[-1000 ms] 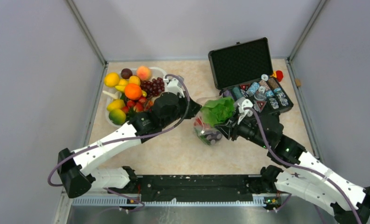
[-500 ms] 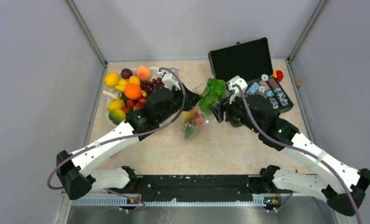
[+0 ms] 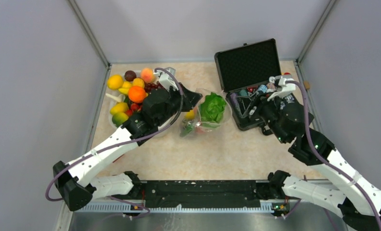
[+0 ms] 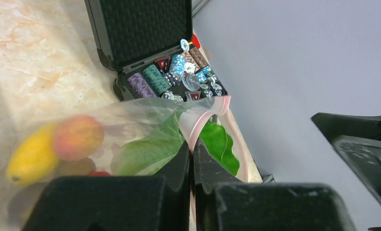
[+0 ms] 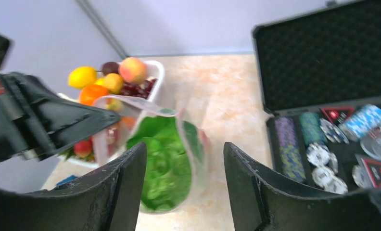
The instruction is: Place the food in the zip-top bag and seal the zipper
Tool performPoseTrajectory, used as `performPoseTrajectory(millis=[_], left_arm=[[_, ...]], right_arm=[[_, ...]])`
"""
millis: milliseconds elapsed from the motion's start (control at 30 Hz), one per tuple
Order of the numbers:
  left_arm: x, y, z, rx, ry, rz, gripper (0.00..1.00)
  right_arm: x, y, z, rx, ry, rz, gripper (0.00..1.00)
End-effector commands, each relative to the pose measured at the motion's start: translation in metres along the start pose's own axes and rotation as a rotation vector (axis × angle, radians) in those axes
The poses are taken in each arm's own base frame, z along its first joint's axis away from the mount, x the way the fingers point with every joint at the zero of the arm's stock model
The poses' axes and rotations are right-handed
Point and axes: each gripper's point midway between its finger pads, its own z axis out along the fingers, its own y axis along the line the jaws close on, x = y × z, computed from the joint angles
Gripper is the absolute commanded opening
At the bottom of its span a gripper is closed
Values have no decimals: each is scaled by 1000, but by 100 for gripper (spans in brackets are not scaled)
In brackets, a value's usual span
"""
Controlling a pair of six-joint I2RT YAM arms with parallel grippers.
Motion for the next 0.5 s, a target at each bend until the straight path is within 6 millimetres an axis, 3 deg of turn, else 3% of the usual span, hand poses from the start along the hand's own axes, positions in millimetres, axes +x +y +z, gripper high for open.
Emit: performPoseTrajectory(millis=[0,133,333,467], left_arm=[[-29,-27,-10,104,-91,-24,0],[-27,-25,-9,103,-87,-31,0],[-27,-25,-8,100,-86,-33,0],[-28,-26,-8,102,-84,-35,0]], right_arm=[[32,-31,7,190,92,51,58],[60,-24,16,169,180,91,53],[78,9,14,-32,229,137,52],[94,-4,14,27,261,127,48]])
